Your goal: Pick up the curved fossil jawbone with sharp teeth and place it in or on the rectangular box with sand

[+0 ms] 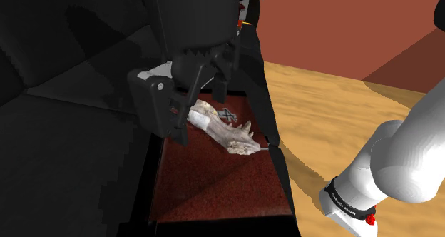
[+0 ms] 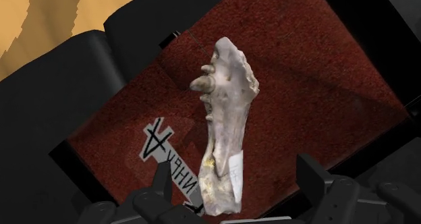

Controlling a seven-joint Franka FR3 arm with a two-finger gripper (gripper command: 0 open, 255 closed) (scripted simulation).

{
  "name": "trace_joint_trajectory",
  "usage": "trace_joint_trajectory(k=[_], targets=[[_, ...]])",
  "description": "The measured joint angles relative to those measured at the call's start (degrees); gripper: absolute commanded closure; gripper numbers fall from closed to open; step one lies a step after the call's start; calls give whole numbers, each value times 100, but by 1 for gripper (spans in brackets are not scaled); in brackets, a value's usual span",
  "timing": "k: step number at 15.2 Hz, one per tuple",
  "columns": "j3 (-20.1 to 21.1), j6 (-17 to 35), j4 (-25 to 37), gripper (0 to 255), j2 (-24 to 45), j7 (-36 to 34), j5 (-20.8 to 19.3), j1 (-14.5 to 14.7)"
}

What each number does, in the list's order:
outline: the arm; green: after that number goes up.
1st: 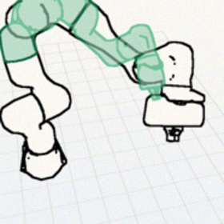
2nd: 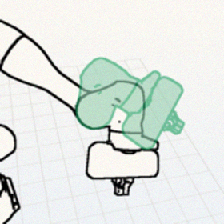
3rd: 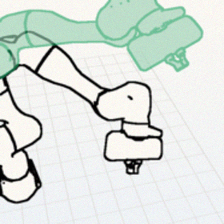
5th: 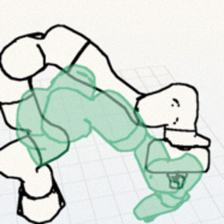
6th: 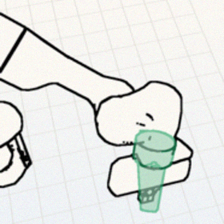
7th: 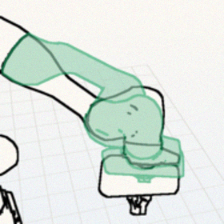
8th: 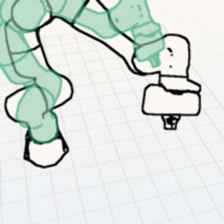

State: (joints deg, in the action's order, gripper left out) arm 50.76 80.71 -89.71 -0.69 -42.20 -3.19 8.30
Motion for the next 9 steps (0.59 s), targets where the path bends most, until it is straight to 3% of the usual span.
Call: trace_joint_trajectory(k=[2,6,9], targets=[[0,0,0,0,0,0,0,0],[170,-721,1068,0,580,-281,-422,231],[203,-890,1303,0,708,-369,-517,315]])
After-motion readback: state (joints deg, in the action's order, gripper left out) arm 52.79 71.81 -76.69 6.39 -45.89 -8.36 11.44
